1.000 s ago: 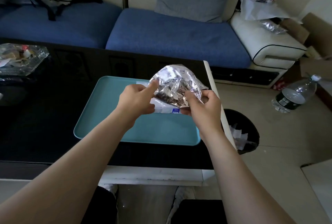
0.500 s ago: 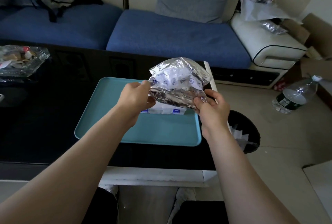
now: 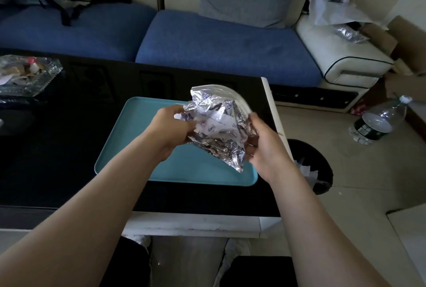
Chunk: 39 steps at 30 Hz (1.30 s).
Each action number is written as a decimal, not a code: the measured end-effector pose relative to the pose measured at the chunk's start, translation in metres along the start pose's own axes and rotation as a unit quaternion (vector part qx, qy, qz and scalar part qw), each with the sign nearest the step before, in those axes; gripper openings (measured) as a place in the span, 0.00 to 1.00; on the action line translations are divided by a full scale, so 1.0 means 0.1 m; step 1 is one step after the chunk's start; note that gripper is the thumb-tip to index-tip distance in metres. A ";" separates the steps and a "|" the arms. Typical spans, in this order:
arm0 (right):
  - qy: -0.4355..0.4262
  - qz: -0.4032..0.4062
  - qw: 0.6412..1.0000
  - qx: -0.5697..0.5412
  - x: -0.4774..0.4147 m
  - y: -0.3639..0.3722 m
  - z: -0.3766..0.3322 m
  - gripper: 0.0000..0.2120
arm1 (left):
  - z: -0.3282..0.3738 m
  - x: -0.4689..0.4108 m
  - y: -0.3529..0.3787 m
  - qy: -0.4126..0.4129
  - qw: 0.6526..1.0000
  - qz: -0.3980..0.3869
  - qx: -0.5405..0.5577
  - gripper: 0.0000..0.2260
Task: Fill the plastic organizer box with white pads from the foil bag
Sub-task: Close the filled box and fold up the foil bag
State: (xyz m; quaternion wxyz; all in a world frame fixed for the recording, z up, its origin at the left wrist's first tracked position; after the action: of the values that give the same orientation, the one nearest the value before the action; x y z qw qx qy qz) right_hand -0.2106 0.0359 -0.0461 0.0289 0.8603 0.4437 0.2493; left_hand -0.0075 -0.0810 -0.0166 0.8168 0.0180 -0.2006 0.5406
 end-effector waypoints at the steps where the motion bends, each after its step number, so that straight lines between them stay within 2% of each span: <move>1: -0.008 0.029 1.000 0.003 -0.01 -0.03 0.00 0.11 | 0.00 0.00 -0.02 0.001 1.000 0.008 0.007 0.07; 7: -0.047 0.199 0.977 -0.057 -0.02 -0.33 0.01 0.06 | -0.05 -0.10 -0.20 -0.004 0.996 0.088 -0.023 0.10; 9: -0.080 0.241 0.964 -0.075 -0.05 -0.45 0.01 0.04 | -0.01 -0.09 -0.25 0.015 0.994 0.110 -0.021 0.11; 10: -0.096 0.249 0.960 -0.083 -0.06 -0.48 0.00 0.06 | 0.01 -0.09 -0.28 0.027 0.991 0.128 -0.024 0.13; 13: -0.132 0.220 0.962 -0.093 -0.05 -0.42 -0.07 0.14 | 0.06 -0.05 -0.30 0.031 0.990 0.132 -0.044 0.17; 15: -0.130 0.183 0.970 -0.089 -0.03 -0.36 -0.11 0.18 | 0.08 -0.02 -0.26 0.003 0.993 0.104 -0.062 0.10; 16: -0.127 0.172 0.973 -0.085 -0.03 -0.34 -0.12 0.19 | 0.08 0.00 -0.25 -0.016 0.993 0.094 -0.075 0.12; 18: -0.127 0.166 0.975 -0.069 -0.04 -0.34 -0.11 0.20 | 0.06 0.02 -0.21 -0.031 0.992 0.065 -0.107 0.26; 19: -0.131 0.167 0.975 -0.061 -0.04 -0.34 -0.11 0.20 | 0.07 0.02 -0.17 -0.013 0.991 0.047 -0.127 0.31; 20: -0.137 0.169 0.974 -0.058 -0.05 -0.34 -0.11 0.20 | 0.10 0.03 -0.11 0.017 0.988 0.030 -0.150 0.32; 22: -0.136 0.163 0.974 -0.082 -0.06 -0.32 -0.10 0.20 | 0.12 0.03 -0.02 0.070 0.981 0.016 -0.181 0.24; 25: -0.061 0.101 0.989 -0.086 -0.08 -0.16 -0.02 0.19 | 0.11 -0.02 -0.05 0.085 0.984 0.077 -0.134 0.20; 27: -0.010 0.054 0.998 0.009 -0.03 0.00 0.05 0.21 | 0.10 -0.02 -0.09 0.076 0.985 0.124 -0.095 0.21; 29: -0.054 0.036 0.986 0.157 0.02 0.09 0.03 0.19 | 0.09 -0.03 -0.13 0.077 0.980 0.161 -0.091 0.23; 31: -0.153 0.064 0.943 0.288 0.05 0.11 -0.09 0.21 | 0.07 -0.04 -0.22 0.072 0.971 0.202 -0.110 0.24; 32: -0.183 0.073 0.927 0.319 0.06 0.11 -0.13 0.22 | 0.07 -0.05 -0.27 0.069 0.965 0.222 -0.118 0.25; 36: -0.246 0.098 0.912 0.313 0.07 0.08 -0.25 0.23 | 0.03 -0.07 -0.35 0.059 0.954 0.255 -0.147 0.28; 37: -0.252 0.115 0.915 0.293 0.08 0.07 -0.27 0.23 | 0.01 -0.09 -0.34 0.054 0.955 0.256 -0.141 0.28; 39: -0.222 0.141 0.942 0.207 0.05 0.03 -0.25 0.21 | -0.04 -0.14 -0.32 0.041 0.958 0.260 -0.116 0.27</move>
State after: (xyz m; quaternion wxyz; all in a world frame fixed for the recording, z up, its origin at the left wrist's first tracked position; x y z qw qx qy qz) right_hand -0.2172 0.0332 -0.0212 -0.0873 0.9348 0.3415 -0.0435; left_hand 0.0174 -0.1053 -0.0192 0.6519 -0.1517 -0.2255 0.7079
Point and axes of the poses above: each hand's wrist, its own x-axis away from the middle knuckle, its own y-axis out of the palm, z = x × y, the point moved 7 cm from there along -x, towards the middle knuckle, and after that the axes turned 3 degrees about -x, right-handed, at the moved point
